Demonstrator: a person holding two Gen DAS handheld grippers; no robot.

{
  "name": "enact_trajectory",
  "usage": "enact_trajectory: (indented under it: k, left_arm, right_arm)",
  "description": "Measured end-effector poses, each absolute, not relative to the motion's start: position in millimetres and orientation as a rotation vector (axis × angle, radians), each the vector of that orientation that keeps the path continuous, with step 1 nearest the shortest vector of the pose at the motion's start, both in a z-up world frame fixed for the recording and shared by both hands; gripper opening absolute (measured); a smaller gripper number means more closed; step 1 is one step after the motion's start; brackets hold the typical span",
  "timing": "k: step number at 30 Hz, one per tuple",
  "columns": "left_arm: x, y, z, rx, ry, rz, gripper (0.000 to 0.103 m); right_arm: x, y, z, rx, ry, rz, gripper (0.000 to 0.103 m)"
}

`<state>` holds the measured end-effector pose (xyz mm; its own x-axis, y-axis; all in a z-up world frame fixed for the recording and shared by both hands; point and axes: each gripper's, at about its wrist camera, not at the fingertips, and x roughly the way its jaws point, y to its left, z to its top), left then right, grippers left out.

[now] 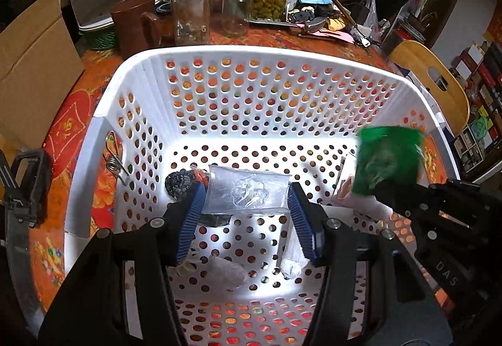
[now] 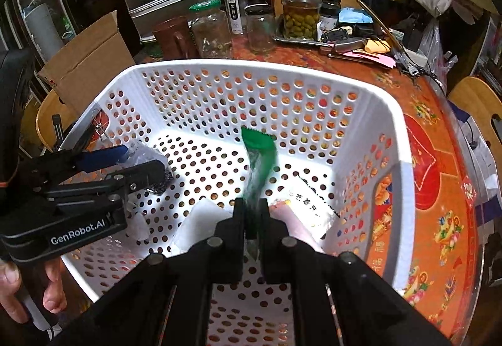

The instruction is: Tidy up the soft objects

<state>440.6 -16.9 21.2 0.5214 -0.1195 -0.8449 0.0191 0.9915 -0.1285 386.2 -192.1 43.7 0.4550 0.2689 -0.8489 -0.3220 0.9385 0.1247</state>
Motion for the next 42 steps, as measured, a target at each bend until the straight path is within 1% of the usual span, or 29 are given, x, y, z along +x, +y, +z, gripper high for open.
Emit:
enact_trajectory:
  k: [2,3,4,5,6,7,8,9,10,11,12,13,14,16,21,26,34,38,42]
  left_arm:
    - [440,-18,22,-0.111,1.019,-0.088,0.054]
    - [440,-18,22,-0.114,1.021,-0.094,0.058]
    - [439,-18,22,-0.120,1.022,-0.101,0.067]
    - [438,-18,22,-0.125,1.026,-0.103,0.074]
    - [436,-18,23,-0.127,1.016,-0.106,0.083]
    - [434,-19,25,-0.127,1.005,-0.119,0.085]
    - [432,-20,27,-0.116,0.994,-0.123,0.086]
    - [429,-21,30,-0.107,0.986,-0.124,0.087]
    - [426,-22,32,-0.104,0.971,-0.124,0.089]
    - [423,-21,36,-0.103,0.956,-0.119,0.093]
    - [420,-20,40,-0.103,0.942,-0.111,0.101]
    - [416,-17,46,-0.106,0.920,-0.104,0.103]
    - [412,-14,52,-0.111,0.901,-0.102,0.103]
    - [403,-8,63,-0.121,0.869,-0.101,0.103]
    - [368,2,93,-0.086,0.755,-0.054,0.103]
    - [316,14,103,-0.059,0.654,-0.010,0.103]
    - [226,40,77,-0.084,0.652,-0.001,0.103]
    - [177,44,60,-0.096,0.638,-0.014,0.103]
    - [133,39,45,-0.081,0.661,-0.011,0.103]
  right_arm:
    - [386,-192,45,-0.057,1.036,0.367,0.008]
    - [385,-192,46,-0.056,1.031,0.364,0.009]
    - [384,-193,47,-0.056,1.028,0.362,0.012]
    - [382,-194,48,-0.051,1.024,0.362,0.019]
    - [380,-195,51,-0.047,1.014,0.361,0.024]
    - [379,-196,53,-0.047,1.003,0.359,0.041]
    - [375,-198,59,-0.040,0.978,0.379,0.052]
    - [373,-199,62,-0.037,0.967,0.382,0.060]
    - [371,-200,65,-0.038,0.955,0.370,0.081]
    - [366,-202,73,-0.045,0.924,0.356,0.086]
    - [363,-204,77,-0.043,0.907,0.362,0.086]
    - [360,-206,82,-0.033,0.895,0.372,0.088]
    - [356,-209,86,-0.021,0.885,0.379,0.095]
    - [347,-214,95,-0.015,0.853,0.378,0.103]
    - [321,-222,110,-0.003,0.805,0.392,0.103]
    - [278,-236,107,0.021,0.741,0.369,0.103]
    - [163,-269,83,0.085,0.561,0.227,0.103]
    - [110,-269,65,0.097,0.536,0.196,0.103]
    - [71,-261,59,0.092,0.570,0.204,0.103]
